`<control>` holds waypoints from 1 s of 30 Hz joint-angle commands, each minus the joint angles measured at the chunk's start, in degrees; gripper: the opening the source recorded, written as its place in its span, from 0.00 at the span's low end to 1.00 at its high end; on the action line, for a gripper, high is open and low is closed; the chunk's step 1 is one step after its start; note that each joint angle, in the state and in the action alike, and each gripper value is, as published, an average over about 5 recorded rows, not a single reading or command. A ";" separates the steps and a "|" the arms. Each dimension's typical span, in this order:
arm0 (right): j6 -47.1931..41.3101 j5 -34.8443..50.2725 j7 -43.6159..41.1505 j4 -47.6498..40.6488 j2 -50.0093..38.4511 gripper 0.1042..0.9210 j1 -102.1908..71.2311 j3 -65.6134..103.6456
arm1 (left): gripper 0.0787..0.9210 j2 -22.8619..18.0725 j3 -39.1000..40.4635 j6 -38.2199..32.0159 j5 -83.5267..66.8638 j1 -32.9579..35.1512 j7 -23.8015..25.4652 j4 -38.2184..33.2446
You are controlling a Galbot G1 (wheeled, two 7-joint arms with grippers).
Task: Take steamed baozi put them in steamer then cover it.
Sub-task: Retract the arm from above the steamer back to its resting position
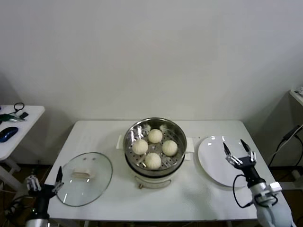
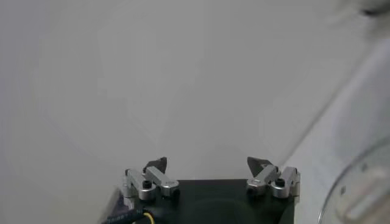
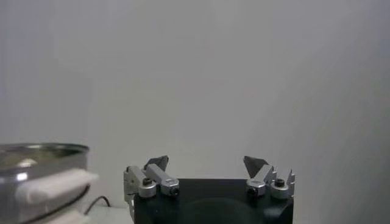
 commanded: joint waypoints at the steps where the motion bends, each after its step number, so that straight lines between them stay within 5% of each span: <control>1: 4.42 -2.14 2.59 -0.79 6.53 0.88 -9.66 5.30 | 0.88 3.47 -0.92 -0.12 30.30 1.46 -7.13 2.40; 14: 3.72 -3.81 2.32 -2.55 8.19 0.88 -8.88 1.93 | 0.88 0.50 3.73 2.14 40.41 -5.88 -7.36 15.48; 30: 4.35 -4.01 2.11 -1.62 8.78 0.88 -9.94 2.62 | 0.88 0.72 6.02 2.83 40.64 -14.32 -4.95 23.09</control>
